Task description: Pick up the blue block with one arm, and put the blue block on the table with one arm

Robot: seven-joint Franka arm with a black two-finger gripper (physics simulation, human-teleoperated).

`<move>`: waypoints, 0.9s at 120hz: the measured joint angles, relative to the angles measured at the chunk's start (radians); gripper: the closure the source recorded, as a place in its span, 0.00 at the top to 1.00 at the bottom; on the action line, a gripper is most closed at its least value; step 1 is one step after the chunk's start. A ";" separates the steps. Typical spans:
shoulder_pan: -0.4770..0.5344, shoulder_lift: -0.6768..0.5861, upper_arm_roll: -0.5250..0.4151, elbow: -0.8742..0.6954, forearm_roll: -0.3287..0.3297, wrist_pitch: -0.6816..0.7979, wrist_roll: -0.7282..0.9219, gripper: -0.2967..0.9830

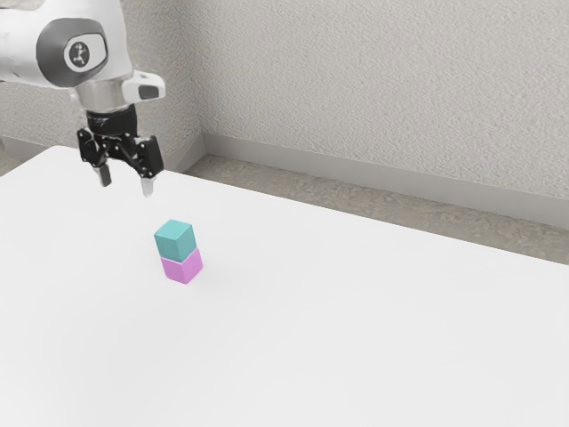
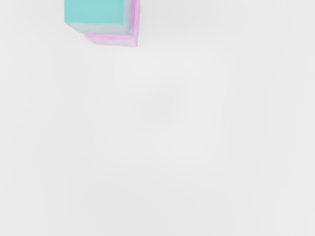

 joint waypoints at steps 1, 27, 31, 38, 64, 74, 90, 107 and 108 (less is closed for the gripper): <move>0.002 -0.001 0.000 -0.016 0.000 0.013 0.001 0.77; 0.058 0.023 -0.003 -0.191 0.000 0.246 0.031 0.77; 0.059 0.028 -0.005 -0.191 0.001 0.273 0.037 0.77; 0.054 0.060 -0.004 -0.182 0.004 0.322 0.053 0.77; 0.079 0.237 -0.001 -0.002 0.020 0.406 0.120 0.77; 0.118 0.285 -0.001 0.051 0.035 0.406 0.142 0.77; 0.127 0.348 -0.003 0.111 0.051 0.401 0.174 0.77; 0.121 0.397 -0.006 0.140 0.046 0.400 0.200 0.77; 0.121 0.399 -0.006 0.141 0.045 0.400 0.201 0.77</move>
